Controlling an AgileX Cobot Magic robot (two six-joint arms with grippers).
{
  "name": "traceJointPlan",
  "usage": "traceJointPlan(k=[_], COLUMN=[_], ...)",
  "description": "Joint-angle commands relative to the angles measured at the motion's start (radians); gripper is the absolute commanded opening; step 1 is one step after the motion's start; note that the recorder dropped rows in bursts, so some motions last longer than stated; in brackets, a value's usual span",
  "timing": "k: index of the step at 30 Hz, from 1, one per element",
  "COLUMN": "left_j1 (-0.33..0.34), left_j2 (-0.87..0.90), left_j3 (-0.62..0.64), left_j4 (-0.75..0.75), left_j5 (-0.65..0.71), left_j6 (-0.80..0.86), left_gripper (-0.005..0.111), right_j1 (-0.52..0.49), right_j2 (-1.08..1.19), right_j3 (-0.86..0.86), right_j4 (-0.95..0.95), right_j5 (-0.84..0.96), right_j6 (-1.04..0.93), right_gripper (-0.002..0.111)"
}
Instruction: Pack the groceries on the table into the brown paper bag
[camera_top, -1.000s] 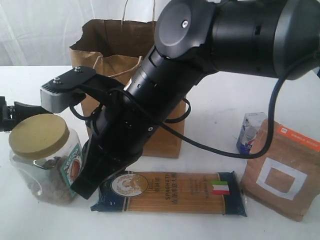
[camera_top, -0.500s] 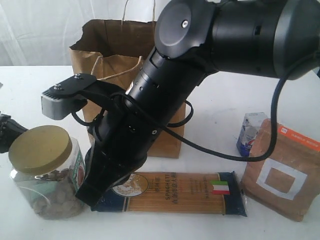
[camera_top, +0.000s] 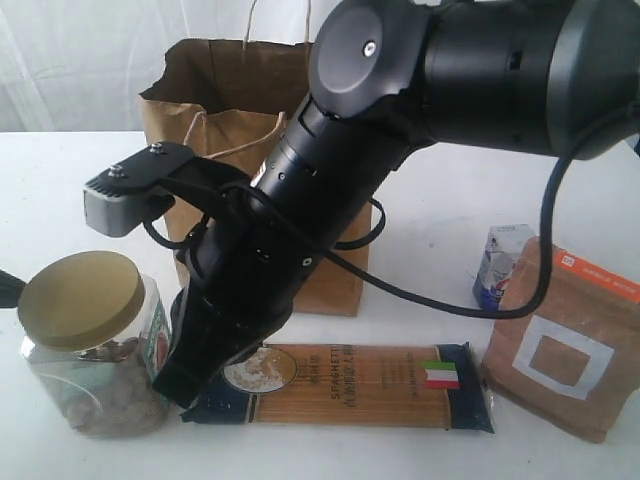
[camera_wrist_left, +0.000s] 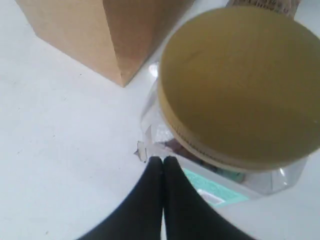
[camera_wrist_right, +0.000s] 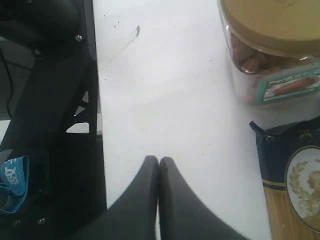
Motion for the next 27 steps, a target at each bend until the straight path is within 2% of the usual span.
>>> traceJointPlan(k=[1,7,9,11,12,13,14,15,22,27], left_j1=[0.017,0.013,0.013,0.013,0.013,0.013,0.013,0.013,0.013,0.013], left_j2=[-0.145,-0.191,-0.192,-0.192,-0.192,-0.192,-0.192,-0.192,-0.192,-0.192], left_j3=[0.115,0.199,0.199,0.199,0.199,0.199,0.199,0.199,0.199,0.199], left_j4=[0.001,-0.006,-0.008,-0.005,0.003,0.005,0.003,0.001,-0.044,-0.047], left_j5=[-0.063,-0.118,-0.122,-0.119,-0.151,-0.167,-0.206,-0.223,-0.257,-0.141], left_j6=[0.098,0.149,0.139,0.052,-0.025,-0.057,-0.073,-0.073,-0.076,-0.059], left_gripper=[0.0,0.0,0.006,0.027,0.049,0.063,0.09,0.104,0.105,0.105], right_j1=[0.0,0.0,0.0,0.0,0.0,0.0,0.0,0.0,0.0,0.0], right_j2=[-0.003,-0.003,-0.003,-0.003,-0.003,-0.003,-0.003,-0.003,-0.003,-0.003], right_j3=[0.003,0.003,0.003,0.003,0.003,0.003,0.003,0.003,0.003,0.003], right_j4=[-0.071,-0.116,-0.116,-0.116,-0.116,-0.116,-0.116,-0.116,-0.116,-0.116], right_j5=[-0.021,-0.03,-0.03,-0.034,-0.039,-0.041,-0.044,-0.044,-0.046,-0.068], right_j6=[-0.003,-0.003,-0.008,-0.011,-0.011,-0.011,-0.011,-0.011,-0.011,-0.011], right_gripper=[0.0,0.0,0.0,0.0,0.0,0.0,0.0,0.0,0.0,0.0])
